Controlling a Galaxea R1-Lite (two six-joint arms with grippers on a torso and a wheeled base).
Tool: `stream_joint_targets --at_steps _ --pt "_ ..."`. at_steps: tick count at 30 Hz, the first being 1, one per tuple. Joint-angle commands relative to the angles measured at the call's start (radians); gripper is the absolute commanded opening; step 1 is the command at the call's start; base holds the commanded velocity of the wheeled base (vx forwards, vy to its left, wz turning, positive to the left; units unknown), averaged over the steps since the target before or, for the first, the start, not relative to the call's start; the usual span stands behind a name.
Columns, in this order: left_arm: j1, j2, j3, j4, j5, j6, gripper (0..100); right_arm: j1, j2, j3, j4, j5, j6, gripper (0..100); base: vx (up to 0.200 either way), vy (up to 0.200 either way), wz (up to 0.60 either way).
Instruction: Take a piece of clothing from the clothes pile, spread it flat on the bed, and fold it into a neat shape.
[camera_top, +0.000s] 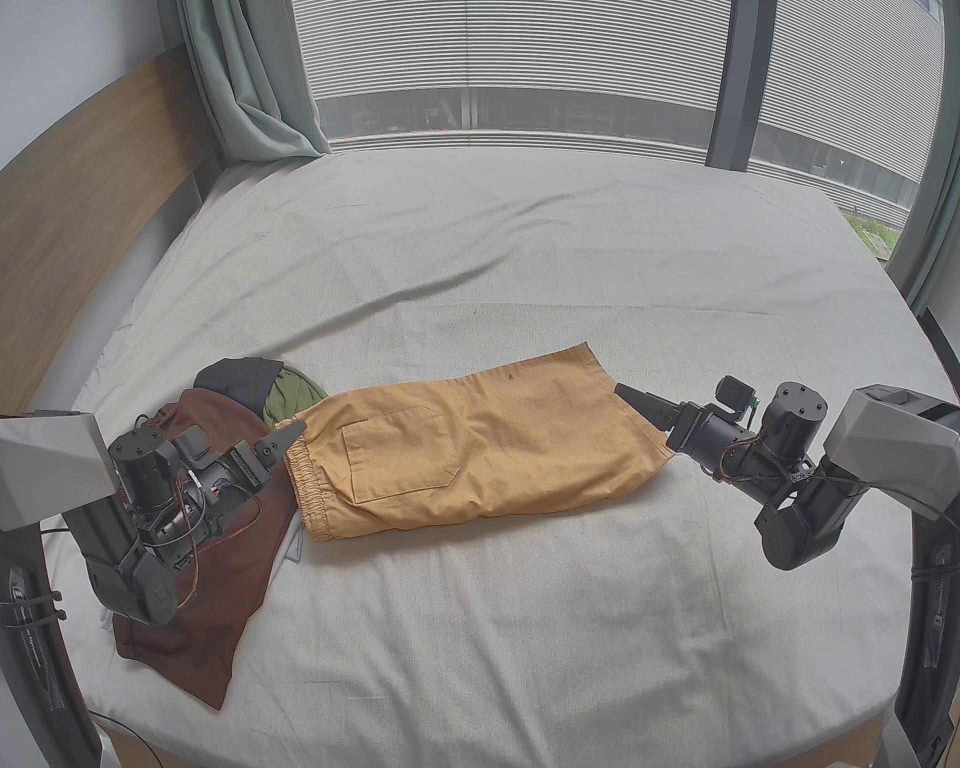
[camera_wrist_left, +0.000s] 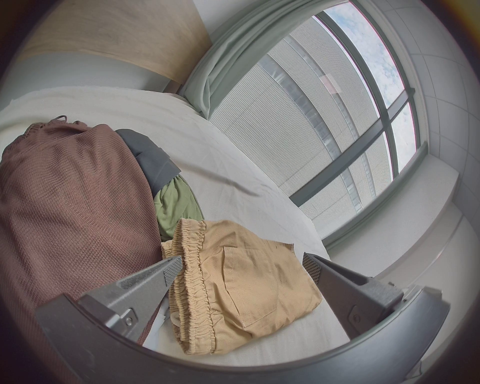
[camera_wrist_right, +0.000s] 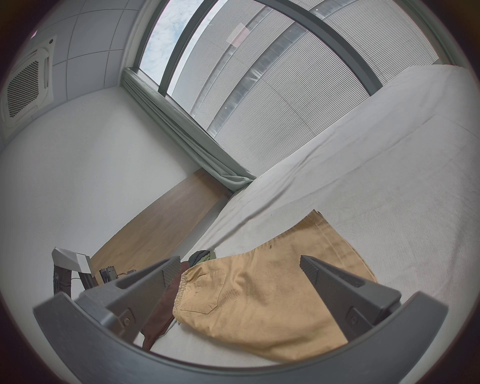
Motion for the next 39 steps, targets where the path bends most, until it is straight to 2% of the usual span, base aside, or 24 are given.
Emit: stream_joint_targets --at_steps 1,6,7,14,16,23,24,25,39 --pt "-0.01 -0.028 0.024 -0.001 0.001 0.058 100 0.02 -0.054 0.062 -0.001 -0.016 0.0 100 0.0 0.0 0.0" --pt "-0.008 -0.055 0.044 -0.001 0.0 0.081 100 0.02 -0.056 0.086 -0.001 -0.025 -0.001 100 0.0 0.0 0.0" --pt "-0.008 -0.088 0.066 -0.001 -0.005 0.084 100 0.023 -0.054 0.096 -0.001 -0.054 -0.003 100 0.0 0.0 0.0" --pt "0.003 -0.091 0.075 -0.001 -0.02 0.145 100 0.034 -0.049 0.129 -0.001 -0.061 -0.003 100 0.0 0.0 0.0" --pt "0.007 -0.086 0.081 -0.001 -0.017 0.214 100 0.038 -0.048 0.134 -0.001 -0.061 -0.001 100 0.0 0.0 0.0" --pt "0.032 -0.088 0.118 -0.001 -0.02 0.374 100 0.04 -0.042 0.152 -0.001 -0.061 -0.003 100 0.0 0.0 0.0" --pt "0.032 -0.088 0.118 -0.001 -0.02 0.374 100 0.04 -0.04 0.152 -0.001 -0.061 -0.003 100 0.0 0.0 0.0" --pt "0.036 -0.085 0.121 -0.001 -0.02 0.418 100 0.043 -0.034 0.152 0.0 -0.061 -0.003 100 0.0 0.0 0.0" --pt "0.066 -0.065 0.135 -0.003 -0.04 0.568 100 0.06 -0.002 0.163 0.0 -0.062 -0.003 100 0.0 0.0 0.0"
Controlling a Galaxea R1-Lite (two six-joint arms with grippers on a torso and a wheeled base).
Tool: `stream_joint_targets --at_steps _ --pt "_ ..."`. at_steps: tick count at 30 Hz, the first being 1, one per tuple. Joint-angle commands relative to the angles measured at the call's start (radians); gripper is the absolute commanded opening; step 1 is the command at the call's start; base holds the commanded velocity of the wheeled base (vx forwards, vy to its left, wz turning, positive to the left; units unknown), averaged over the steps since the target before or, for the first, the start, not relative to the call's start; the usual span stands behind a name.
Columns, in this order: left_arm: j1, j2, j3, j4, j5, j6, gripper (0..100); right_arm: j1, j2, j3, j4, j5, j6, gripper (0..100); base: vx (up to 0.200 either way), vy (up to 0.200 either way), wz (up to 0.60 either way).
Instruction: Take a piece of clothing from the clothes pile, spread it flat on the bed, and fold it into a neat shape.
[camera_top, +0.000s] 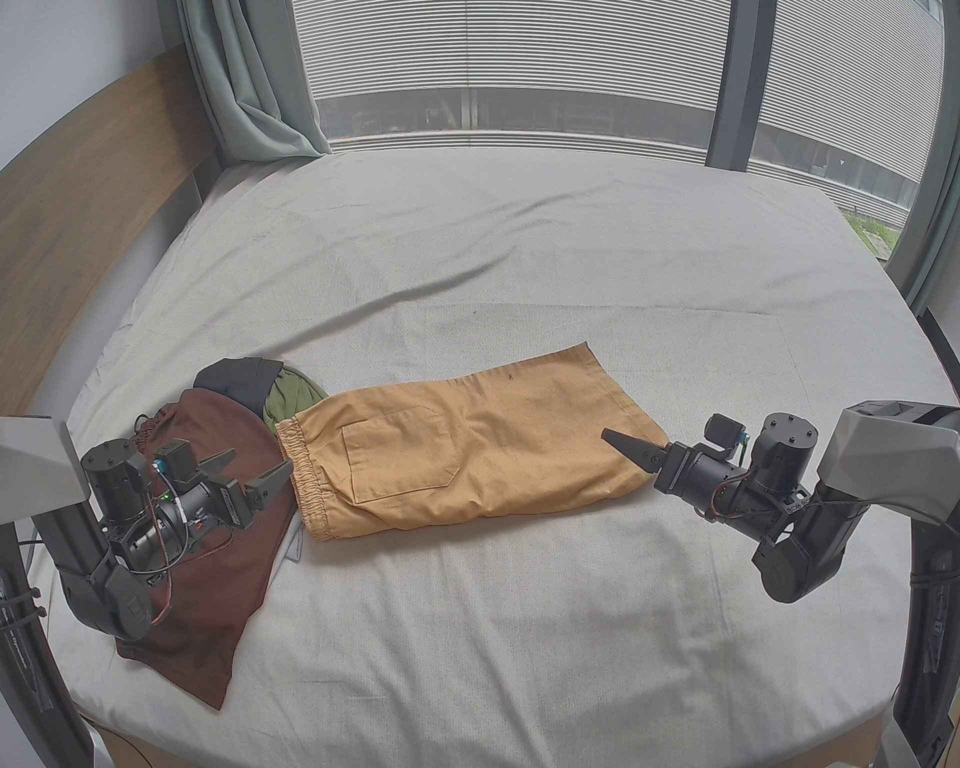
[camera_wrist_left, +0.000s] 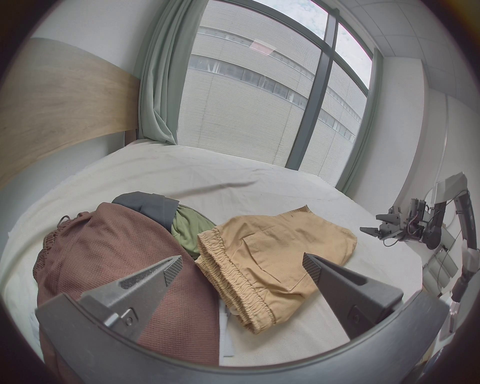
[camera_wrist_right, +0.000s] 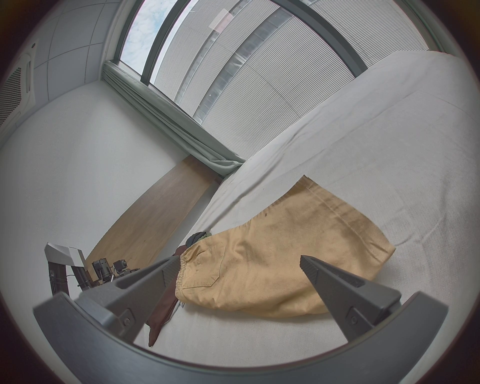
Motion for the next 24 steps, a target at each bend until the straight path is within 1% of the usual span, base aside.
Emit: stream_joint_targets --at_steps 1,19,24 --pt "0.009 0.012 0.007 -0.001 0.001 0.008 100 0.005 0.028 0.003 0.0 0.0 0.0 100 0.0 0.0 0.0" --pt "0.007 0.02 0.019 -0.001 -0.001 0.008 100 0.003 0.083 0.004 0.0 0.0 -0.001 100 0.0 0.0 0.0" --pt "0.007 0.029 0.019 -0.002 -0.001 0.009 100 0.005 0.129 0.003 0.0 0.0 -0.001 100 0.0 0.0 0.0"
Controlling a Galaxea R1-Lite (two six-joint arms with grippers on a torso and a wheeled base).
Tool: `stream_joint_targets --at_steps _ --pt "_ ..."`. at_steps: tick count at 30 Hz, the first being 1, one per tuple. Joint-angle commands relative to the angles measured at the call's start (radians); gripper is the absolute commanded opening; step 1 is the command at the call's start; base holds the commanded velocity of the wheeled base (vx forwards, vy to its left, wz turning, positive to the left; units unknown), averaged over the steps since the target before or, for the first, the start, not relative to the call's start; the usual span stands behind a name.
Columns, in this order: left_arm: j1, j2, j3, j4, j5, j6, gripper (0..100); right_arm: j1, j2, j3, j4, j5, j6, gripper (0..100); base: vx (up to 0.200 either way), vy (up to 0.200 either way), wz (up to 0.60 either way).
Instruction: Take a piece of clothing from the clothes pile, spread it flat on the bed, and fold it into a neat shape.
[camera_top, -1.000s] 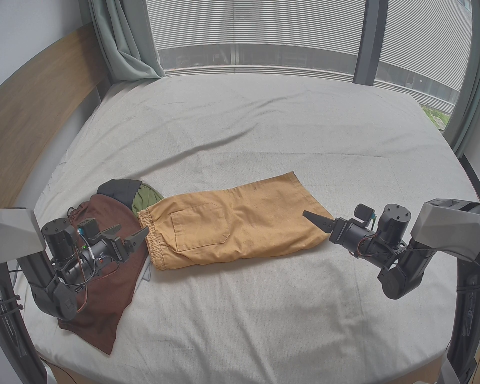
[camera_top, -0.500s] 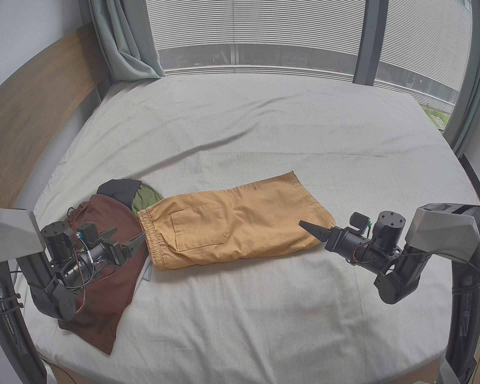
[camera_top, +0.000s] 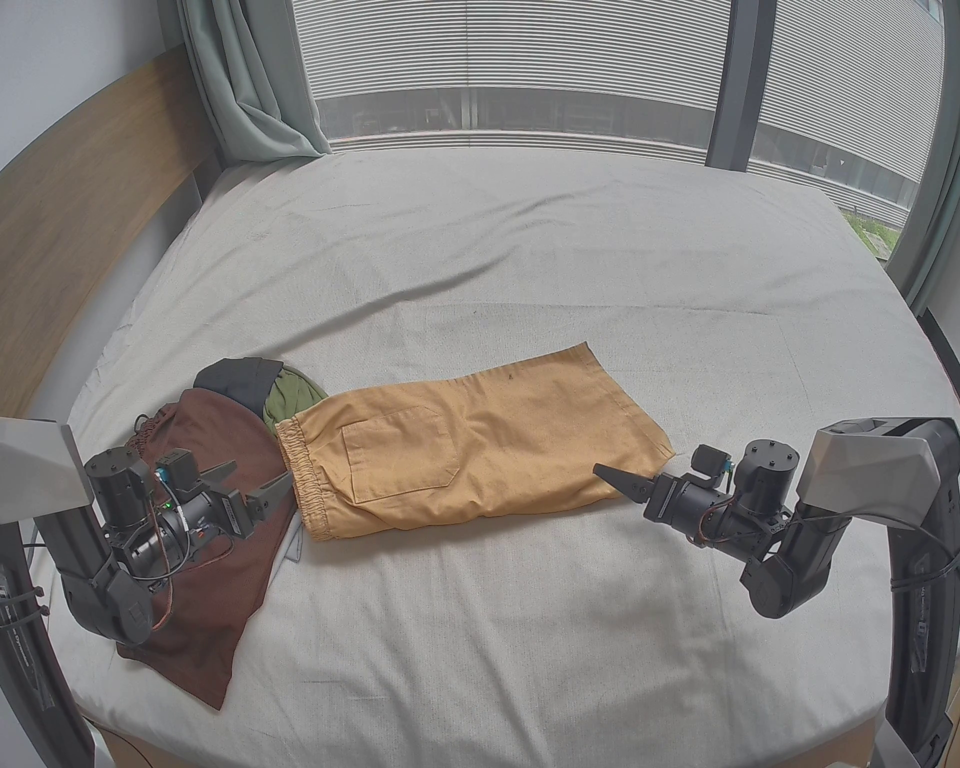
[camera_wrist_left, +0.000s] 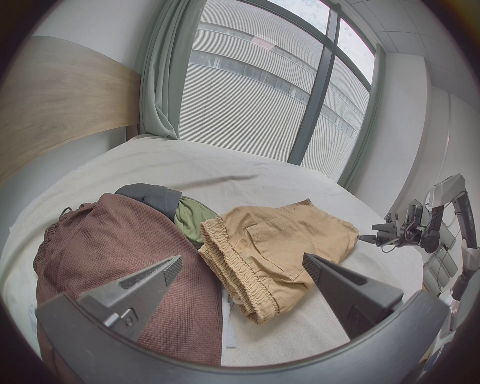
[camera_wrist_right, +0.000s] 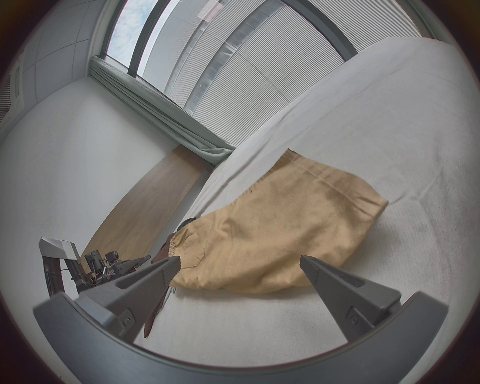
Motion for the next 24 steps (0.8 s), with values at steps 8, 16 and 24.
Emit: stream_joint_targets --at_steps 8,16,24 --pt "0.001 0.011 0.002 -0.002 0.001 0.001 100 0.003 0.095 -0.033 -0.001 0.0 0.002 100 0.0 0.0 0.0" --pt "0.001 0.013 0.0 -0.001 0.001 0.001 100 0.011 0.15 -0.082 0.001 -0.003 0.006 100 0.0 0.0 0.0" --pt "0.001 0.014 -0.001 -0.002 0.001 0.001 100 0.052 0.178 -0.154 0.001 -0.058 0.058 100 0.0 0.0 0.0"
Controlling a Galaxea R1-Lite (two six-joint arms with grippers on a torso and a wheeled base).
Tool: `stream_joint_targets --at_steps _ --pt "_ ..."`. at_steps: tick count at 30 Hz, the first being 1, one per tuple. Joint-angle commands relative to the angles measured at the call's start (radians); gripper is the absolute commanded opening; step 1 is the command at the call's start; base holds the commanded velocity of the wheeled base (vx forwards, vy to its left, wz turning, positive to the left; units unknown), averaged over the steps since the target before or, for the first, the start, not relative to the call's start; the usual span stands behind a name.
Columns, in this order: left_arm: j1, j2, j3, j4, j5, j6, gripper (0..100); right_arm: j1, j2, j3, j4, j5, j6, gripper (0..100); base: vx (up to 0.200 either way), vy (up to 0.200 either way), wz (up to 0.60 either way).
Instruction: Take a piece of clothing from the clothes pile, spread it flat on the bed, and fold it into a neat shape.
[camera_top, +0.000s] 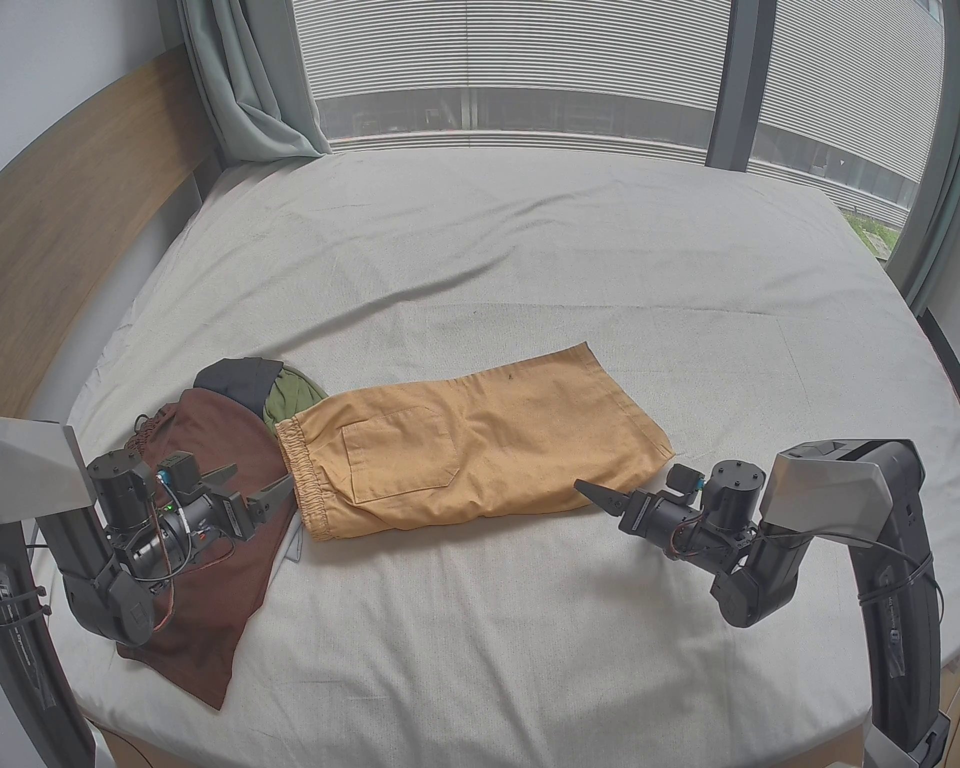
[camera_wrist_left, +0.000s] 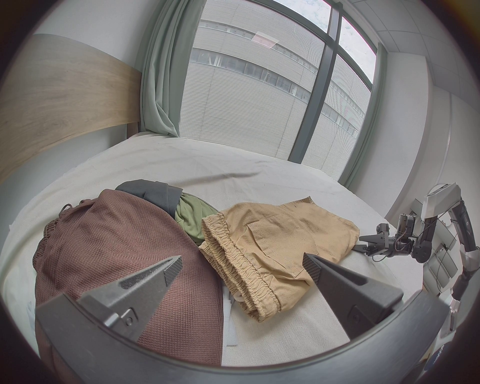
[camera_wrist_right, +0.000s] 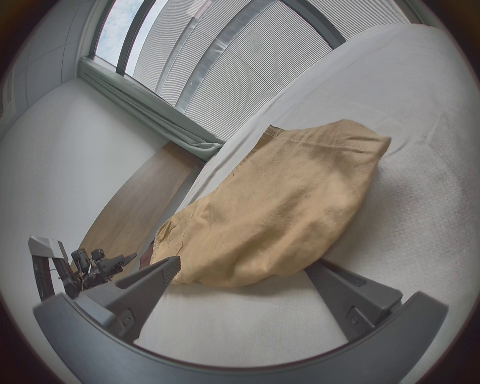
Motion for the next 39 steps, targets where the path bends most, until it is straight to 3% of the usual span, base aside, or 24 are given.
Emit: stream_joint_targets --at_steps 1,5,10,19,33,34,39 --pt "0.0 0.003 -0.002 -0.001 0.0 0.0 100 0.035 0.029 -0.039 0.001 -0.016 0.039 100 0.0 0.0 0.0" --pt "0.0 0.003 -0.004 -0.001 0.0 0.0 100 0.061 0.035 -0.05 0.0 -0.021 0.126 100 0.0 0.0 0.0" --pt "0.002 0.001 -0.007 -0.001 0.0 0.0 100 0.068 0.069 -0.096 0.0 -0.035 0.134 100 0.0 0.0 0.0" --pt "0.002 0.003 -0.007 -0.001 0.0 -0.002 100 0.102 0.137 -0.232 0.0 -0.138 0.166 100 0.0 0.0 0.0" --pt "-0.002 0.013 -0.006 -0.002 0.0 -0.002 100 0.107 0.138 -0.232 0.0 -0.138 0.194 100 0.0 0.0 0.0" --pt "-0.002 0.015 -0.006 -0.002 0.0 -0.002 100 0.107 0.138 -0.232 0.0 -0.138 0.194 0 0.0 0.0 0.0" --pt "0.0 0.015 -0.006 -0.001 0.0 -0.002 100 0.111 0.138 -0.232 -0.002 -0.138 0.195 0 0.0 0.0 0.0"
